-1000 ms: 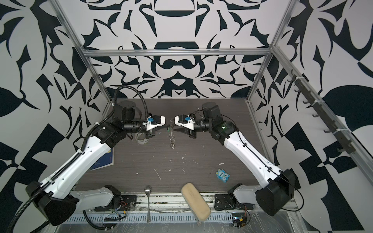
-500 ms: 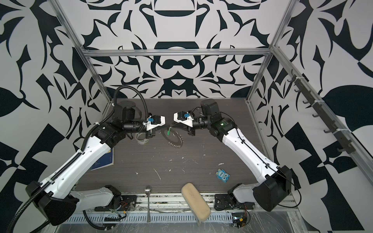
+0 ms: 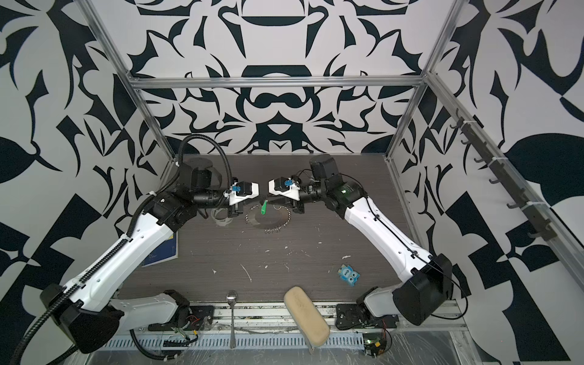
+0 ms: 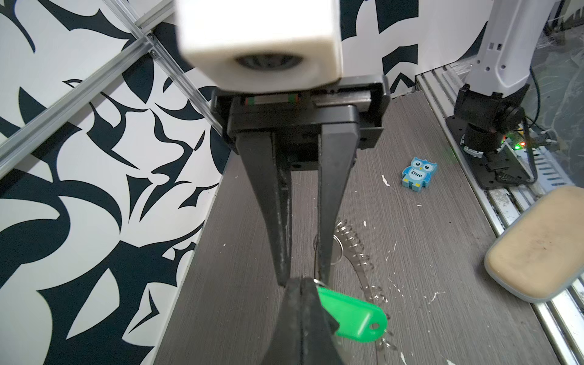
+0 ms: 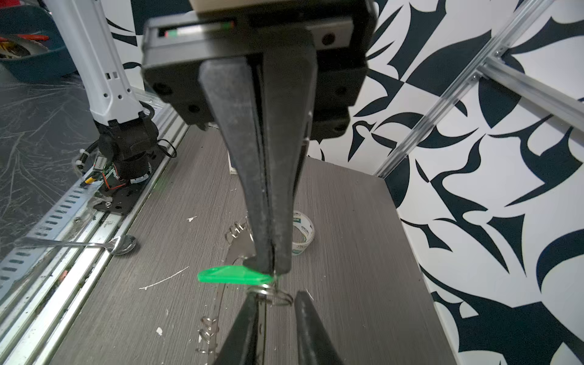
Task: Remove the keys from the keyring
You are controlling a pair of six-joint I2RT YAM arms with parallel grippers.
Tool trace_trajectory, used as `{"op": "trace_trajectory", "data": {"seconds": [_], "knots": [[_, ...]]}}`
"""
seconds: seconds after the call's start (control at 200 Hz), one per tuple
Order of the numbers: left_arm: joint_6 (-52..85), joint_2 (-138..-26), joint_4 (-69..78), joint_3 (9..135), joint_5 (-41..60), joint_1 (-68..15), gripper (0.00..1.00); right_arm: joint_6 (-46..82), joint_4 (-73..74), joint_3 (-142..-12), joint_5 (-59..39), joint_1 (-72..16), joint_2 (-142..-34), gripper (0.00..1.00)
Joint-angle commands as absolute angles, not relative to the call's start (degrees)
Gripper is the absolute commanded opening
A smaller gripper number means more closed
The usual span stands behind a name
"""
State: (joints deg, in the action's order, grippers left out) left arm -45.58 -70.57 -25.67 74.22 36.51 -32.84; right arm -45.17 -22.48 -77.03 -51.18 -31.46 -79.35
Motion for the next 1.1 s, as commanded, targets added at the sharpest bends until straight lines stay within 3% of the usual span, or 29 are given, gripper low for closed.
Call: {"op": "trace_trajectory", "data": {"seconds": [0.0,0.135,0.315,0.58,0.74,0.94,1.095], "knots": [[-46.9,-69.7,-26.0,74.8,38.3,-32.6,0.0,-46.7,-22.7,-80.0,-51.1,-32.6,-79.4,0.27],[-46.9,-69.6,-26.1,74.6,38.0,-32.6,0.0,-48.2,-24.9,-81.0,-51.0,-33.5,-80.0,0.25],[-46.9,-69.3,-26.7,75.0,37.8,-31.5,0.0,-49.4,-27.6,-81.5,-49.6,-34.1,-80.1,0.15],[-46.7,-68.3,-27.0,75.1,37.9,-30.5,0.0,-49.4,-28.6,-81.4,-48.3,-34.2,-79.6,0.11],[-46.3,-68.2,-26.7,75.0,38.1,-30.5,0.0,-49.2,-28.8,-81.8,-48.0,-34.3,-80.1,0.0],[-45.9,-68.0,-26.1,74.7,37.3,-30.1,0.0,-48.1,-28.3,-81.7,-48.0,-34.3,-80.0,0.0],[-45.9,-67.2,-25.1,73.6,38.0,-27.3,0.0,-41.2,-18.8,-76.3,-50.8,-32.8,-76.9,0.0]]}}
